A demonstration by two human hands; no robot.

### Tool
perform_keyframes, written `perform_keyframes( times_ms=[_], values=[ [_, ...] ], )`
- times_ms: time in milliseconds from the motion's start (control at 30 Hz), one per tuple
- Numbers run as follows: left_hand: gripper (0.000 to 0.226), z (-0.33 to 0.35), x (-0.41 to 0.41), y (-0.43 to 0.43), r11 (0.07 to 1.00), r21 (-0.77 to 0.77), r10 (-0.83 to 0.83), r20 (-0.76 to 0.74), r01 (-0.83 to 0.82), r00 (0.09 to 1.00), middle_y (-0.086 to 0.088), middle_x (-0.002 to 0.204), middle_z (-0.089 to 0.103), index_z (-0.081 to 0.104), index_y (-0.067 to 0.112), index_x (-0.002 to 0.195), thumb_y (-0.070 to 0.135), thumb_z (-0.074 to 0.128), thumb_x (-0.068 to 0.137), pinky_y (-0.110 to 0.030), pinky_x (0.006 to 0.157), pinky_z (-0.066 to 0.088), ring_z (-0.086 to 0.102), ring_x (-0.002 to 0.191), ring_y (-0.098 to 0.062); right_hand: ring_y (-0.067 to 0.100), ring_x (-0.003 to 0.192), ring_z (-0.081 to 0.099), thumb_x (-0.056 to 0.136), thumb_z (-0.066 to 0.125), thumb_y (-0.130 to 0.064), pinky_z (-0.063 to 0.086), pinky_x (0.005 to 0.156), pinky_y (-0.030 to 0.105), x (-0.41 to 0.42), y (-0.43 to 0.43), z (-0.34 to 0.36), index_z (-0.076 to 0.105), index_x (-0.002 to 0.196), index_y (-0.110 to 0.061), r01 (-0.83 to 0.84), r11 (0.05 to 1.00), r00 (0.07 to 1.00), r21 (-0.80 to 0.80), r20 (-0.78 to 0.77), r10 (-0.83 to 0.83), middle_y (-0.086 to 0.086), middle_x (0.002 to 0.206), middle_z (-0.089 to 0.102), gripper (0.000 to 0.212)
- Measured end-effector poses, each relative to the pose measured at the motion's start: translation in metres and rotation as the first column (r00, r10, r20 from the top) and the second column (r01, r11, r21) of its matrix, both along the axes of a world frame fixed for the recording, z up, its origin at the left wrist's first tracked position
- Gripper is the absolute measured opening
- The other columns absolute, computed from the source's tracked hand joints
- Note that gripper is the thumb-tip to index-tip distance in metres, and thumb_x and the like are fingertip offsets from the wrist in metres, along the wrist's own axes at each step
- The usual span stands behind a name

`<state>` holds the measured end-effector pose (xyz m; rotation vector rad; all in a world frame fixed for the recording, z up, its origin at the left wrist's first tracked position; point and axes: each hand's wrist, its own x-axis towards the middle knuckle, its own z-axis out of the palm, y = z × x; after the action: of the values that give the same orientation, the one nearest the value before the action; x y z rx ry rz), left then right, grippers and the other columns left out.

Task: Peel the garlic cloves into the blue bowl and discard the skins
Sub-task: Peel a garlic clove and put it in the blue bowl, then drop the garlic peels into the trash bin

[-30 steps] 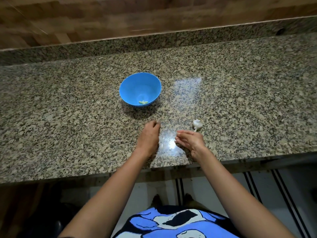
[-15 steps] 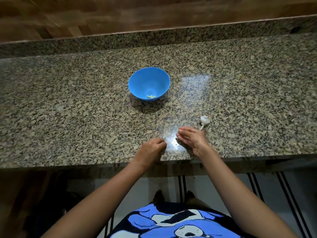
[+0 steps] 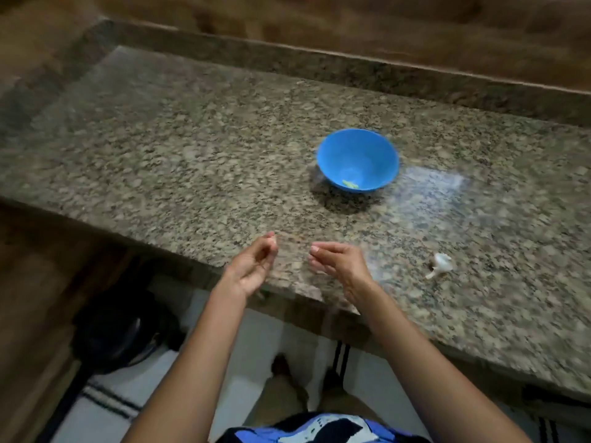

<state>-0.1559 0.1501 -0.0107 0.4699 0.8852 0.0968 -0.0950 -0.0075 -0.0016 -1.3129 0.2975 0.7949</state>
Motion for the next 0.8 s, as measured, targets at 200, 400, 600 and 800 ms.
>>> perform_keyframes(
  times_ms=[200, 400, 600, 800],
  values=[
    [0.025, -0.001, -0.131, 0.102, 0.849, -0.063, 0.526, 0.023, -0.524, 0.85, -0.008, 0.059, 0.064, 0.067, -0.002, 0.073, -0.009, 0.049, 0.088, -0.015, 0.05, 0.053, 0.063, 0.049, -0.01, 0.006, 0.049, 0.063, 0.084, 0.057, 0.01, 0.052, 0.054, 0.014, -0.074, 0.152, -0.01, 0.063, 0.081, 0.001, -0.487, 0.869, 0.871, 0.087, -0.027, 0.49, 0.001, 0.056, 0.066, 0.011],
    [0.013, -0.021, -0.251, 0.179, 0.632, 0.001, 0.775, -0.033, -0.775, 0.632, -0.007, 0.059, 0.065, 0.061, 0.0, 0.087, -0.004, 0.05, 0.092, -0.016, 0.051, 0.054, 0.062, 0.063, -0.011, 0.005, 0.043, 0.059, 0.088, 0.051, 0.009, 0.044, 0.05, 0.008, -0.169, 0.278, -0.029, 0.058, 0.092, 0.022, -0.714, 0.696, 0.692, 0.08, -0.071, 0.718, 0.002, 0.048, 0.062, 0.015],
    [0.01, -0.052, -0.313, 0.236, 0.558, 0.016, 0.828, -0.073, -0.83, 0.555, -0.01, 0.076, 0.062, 0.061, 0.0, 0.088, -0.006, 0.053, 0.089, -0.016, 0.051, 0.053, 0.058, 0.073, -0.013, 0.016, 0.076, 0.061, 0.088, 0.05, 0.01, 0.054, 0.07, 0.021, -0.209, 0.343, -0.064, 0.059, 0.085, -0.001, -0.754, 0.656, 0.649, 0.022, -0.121, 0.751, -0.007, 0.053, 0.067, 0.014],
    [0.009, -0.079, -0.328, 0.277, 0.501, -0.024, 0.861, -0.082, -0.865, 0.501, -0.011, 0.08, 0.06, 0.06, -0.001, 0.088, -0.007, 0.054, 0.089, -0.017, 0.054, 0.055, 0.058, 0.076, -0.014, 0.018, 0.076, 0.059, 0.088, 0.048, 0.012, 0.054, 0.061, 0.018, -0.224, 0.389, -0.087, 0.057, 0.108, 0.005, -0.758, 0.652, 0.646, -0.009, -0.146, 0.749, 0.002, 0.066, 0.068, 0.022]
  ],
)
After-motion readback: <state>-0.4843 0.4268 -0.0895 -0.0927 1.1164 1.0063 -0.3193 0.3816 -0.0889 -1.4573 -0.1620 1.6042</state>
